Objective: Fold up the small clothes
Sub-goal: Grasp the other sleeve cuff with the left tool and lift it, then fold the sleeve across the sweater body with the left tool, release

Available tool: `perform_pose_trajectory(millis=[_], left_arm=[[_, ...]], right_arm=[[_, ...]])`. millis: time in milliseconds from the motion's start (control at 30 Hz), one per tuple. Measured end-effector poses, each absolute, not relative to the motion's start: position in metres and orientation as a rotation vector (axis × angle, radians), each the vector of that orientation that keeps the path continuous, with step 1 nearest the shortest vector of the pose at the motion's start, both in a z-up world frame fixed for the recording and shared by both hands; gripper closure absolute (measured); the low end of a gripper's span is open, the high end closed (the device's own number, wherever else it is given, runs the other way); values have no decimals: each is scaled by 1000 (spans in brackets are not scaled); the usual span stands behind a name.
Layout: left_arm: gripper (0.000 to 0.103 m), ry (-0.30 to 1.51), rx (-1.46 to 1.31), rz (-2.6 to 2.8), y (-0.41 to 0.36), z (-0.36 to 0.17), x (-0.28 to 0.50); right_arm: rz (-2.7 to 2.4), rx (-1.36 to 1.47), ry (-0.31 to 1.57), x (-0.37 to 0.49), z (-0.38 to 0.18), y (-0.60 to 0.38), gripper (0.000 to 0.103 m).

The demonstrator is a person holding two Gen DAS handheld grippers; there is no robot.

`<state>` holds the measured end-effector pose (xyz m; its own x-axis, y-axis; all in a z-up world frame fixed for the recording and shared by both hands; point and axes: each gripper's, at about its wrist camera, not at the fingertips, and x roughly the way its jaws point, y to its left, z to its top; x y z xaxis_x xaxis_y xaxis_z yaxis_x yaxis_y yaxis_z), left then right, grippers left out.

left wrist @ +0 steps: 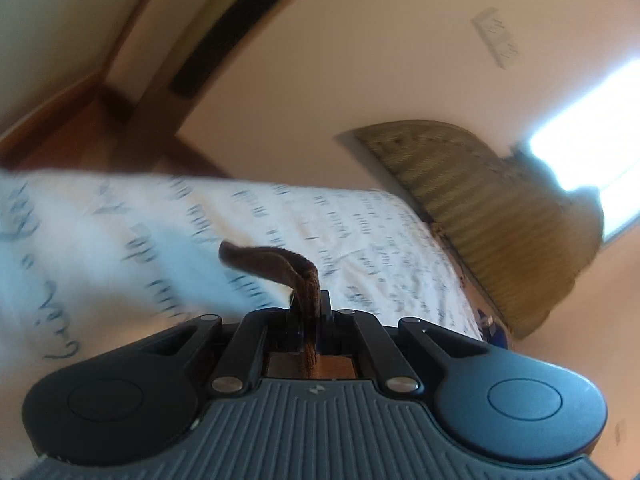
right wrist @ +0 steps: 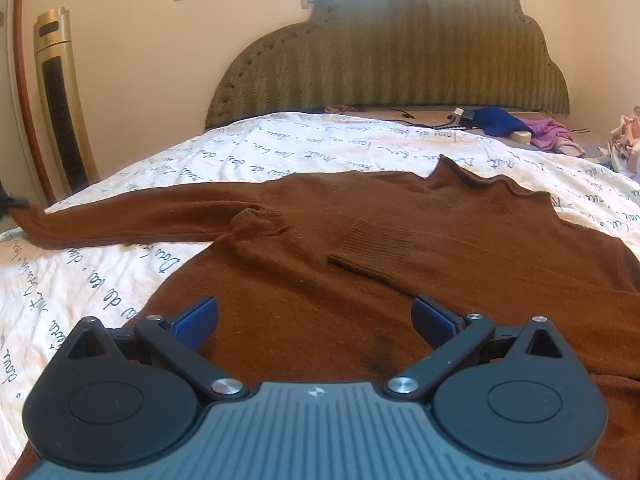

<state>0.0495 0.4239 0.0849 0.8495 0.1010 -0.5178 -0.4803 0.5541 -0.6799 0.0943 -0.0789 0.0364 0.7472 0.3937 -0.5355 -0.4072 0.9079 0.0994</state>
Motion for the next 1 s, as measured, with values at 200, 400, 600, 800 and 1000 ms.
perform_pose_trajectory(millis=[200,400,600,800,1000], left_arm=[[100,491,-734,204,350,126,117],[100,565,-619,38,252,123,189],[100,663,-529,-104,163,84,232],[59,849,-488,-185,127,14,263],[1,682,-541,-189,165,53,211]], right_arm=[[422,16,595,98,37,-89,0],[403,19,597,96,39,-99,0],[379,48,609,98,39,-113,0],[358,62,637,104,35,-124,0],[448,91,646,121,41,-120,0]])
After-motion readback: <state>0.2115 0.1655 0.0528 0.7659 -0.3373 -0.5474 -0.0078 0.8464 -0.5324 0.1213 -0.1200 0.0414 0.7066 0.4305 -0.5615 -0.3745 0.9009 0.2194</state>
